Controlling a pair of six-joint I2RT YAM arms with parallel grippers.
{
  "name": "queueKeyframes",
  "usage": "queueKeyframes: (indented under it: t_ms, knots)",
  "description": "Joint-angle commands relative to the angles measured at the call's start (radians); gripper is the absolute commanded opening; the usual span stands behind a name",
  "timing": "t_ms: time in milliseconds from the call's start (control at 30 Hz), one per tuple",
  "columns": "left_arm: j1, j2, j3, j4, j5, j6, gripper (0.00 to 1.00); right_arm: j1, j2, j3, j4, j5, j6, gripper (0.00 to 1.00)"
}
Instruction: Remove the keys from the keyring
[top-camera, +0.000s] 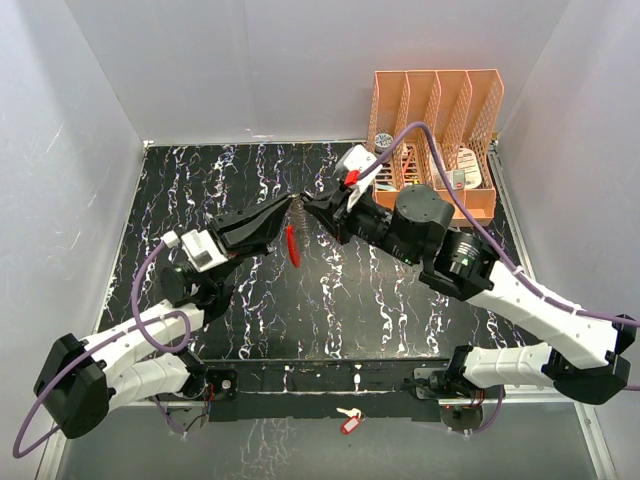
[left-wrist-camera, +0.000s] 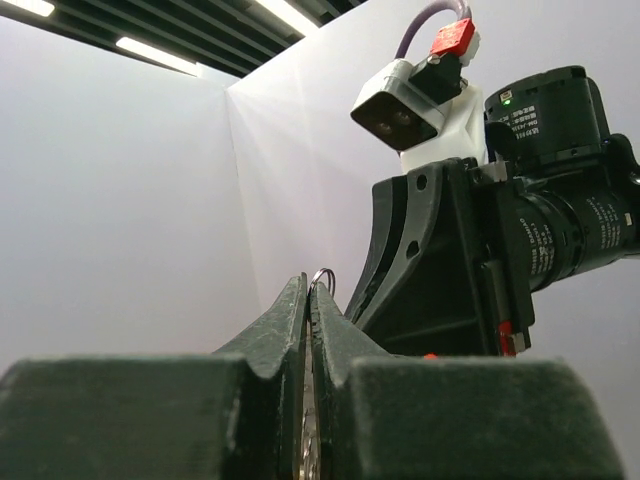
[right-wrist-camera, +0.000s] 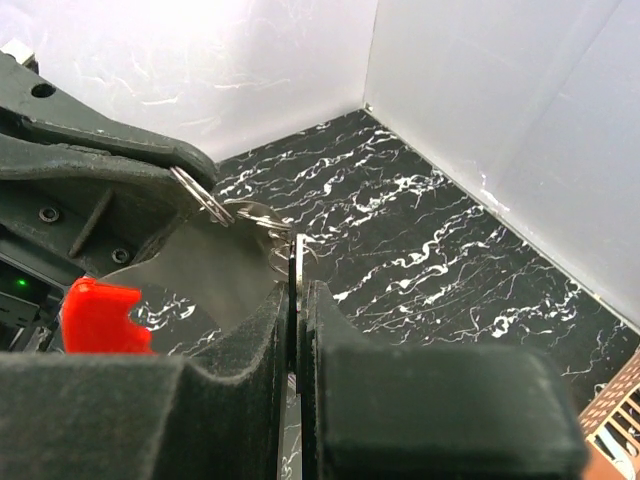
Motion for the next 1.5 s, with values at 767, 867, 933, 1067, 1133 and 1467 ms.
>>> queueKeyframes:
  t_ms: [767,867,933,1067,1133,1467]
  knots:
    - [0.002,-0.174,-0.007,-0.702,-0.575,0.333,0.00,-0.115,0.039,-0.082,0.070,0.260,-0.057,0.00]
    - [0.003,-0.145,-0.010,-0.799,-0.669,0.343,0.00,-0.269,0.100,-0.089,0.087,0.068,0.002,0.00]
    - [0.005,-0.095,0.000,-0.862,-0.715,0.347,0.00,-0.347,0.137,-0.109,0.112,-0.028,0.039,0.00]
    - [0.058,0.013,-0.014,-0.901,-0.702,0.272,0.00,-0.404,0.201,-0.154,0.168,-0.101,0.065,0.00]
    - [0.136,0.054,-0.030,-0.896,-0.624,0.185,0.00,-0.428,0.237,-0.170,0.191,-0.143,0.090,0.00]
    - [0.313,0.306,0.004,-0.839,-0.456,0.070,0.00,-0.468,0.468,-0.188,0.301,-0.230,0.134,0.00]
